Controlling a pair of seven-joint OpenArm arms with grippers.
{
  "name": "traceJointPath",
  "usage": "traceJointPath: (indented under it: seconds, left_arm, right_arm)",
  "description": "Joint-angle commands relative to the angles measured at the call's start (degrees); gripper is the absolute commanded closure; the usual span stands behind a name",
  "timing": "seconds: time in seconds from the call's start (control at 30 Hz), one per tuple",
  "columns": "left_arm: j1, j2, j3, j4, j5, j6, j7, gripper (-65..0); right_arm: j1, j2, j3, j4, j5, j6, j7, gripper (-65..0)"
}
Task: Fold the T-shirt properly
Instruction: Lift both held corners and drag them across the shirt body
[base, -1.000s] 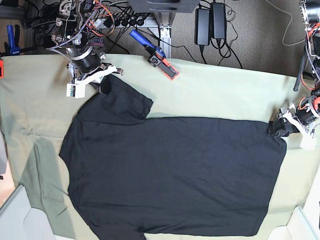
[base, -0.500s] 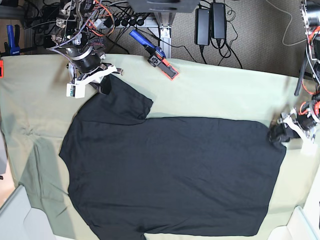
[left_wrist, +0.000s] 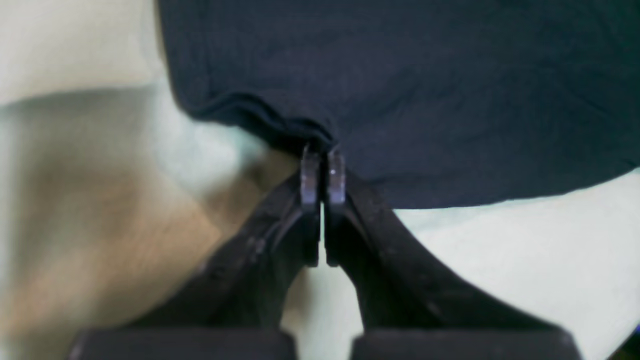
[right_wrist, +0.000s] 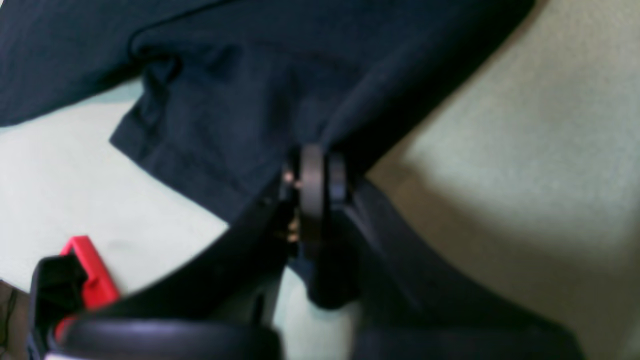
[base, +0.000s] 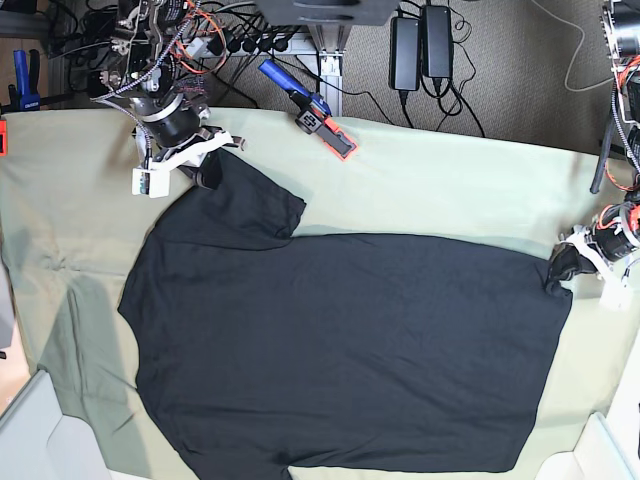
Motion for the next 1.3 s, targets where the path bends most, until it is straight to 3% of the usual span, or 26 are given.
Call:
traceJointPath:
  seconds: [0.0,0.17,0.27,0.47,0.67,1.03,1.27]
  left_arm:
    - [-1.2,-2.0,-0.4,0.8,-2.1,-0.5,-0.3,0.0]
    - [-0.9,-4.6,-0.4,0.9,-9.0,-0.5,6.6,0.0]
    - [-0.3,-6.3,-0.4,0.9,-10.6,-0.5,7.3,0.0]
    - [0.1,-7.1,-0.4,0.9,-16.2,-0.5,13.4,0.0]
    - [-0.6,-7.0,-0.4,0.9,-18.1,-0.5,13.4,0.0]
    - [-3.7,-6.7,-0.4,0.9,-9.9,-0.5,4.4,0.0]
    - [-4.6,-4.0,-0.4,-0.2,-2.4,-0.5,-0.5,0.0]
  right_arm:
    - [-0.1,0.6,0.8,1.7,0.3,-1.7,-1.0,0.0]
    - [-1.2,1.6,5.1,4.9,4.5,-1.0,-4.4,0.0]
    - [-2.5,1.6,7.8,6.2,7.7,1.0,-5.8,0.0]
    - [-6.3,1.6,9.9,9.4,11.6,2.1,-7.0,0.0]
    - [-6.2,1.6,9.9,14.1,11.6,2.2,-6.2,0.0]
    - [6.1,1.5,9.9,13.9,8.2,2.6,-3.9,0.0]
    - [14.6,1.6,9.9,6.7,6.2,2.6,-3.5,0.0]
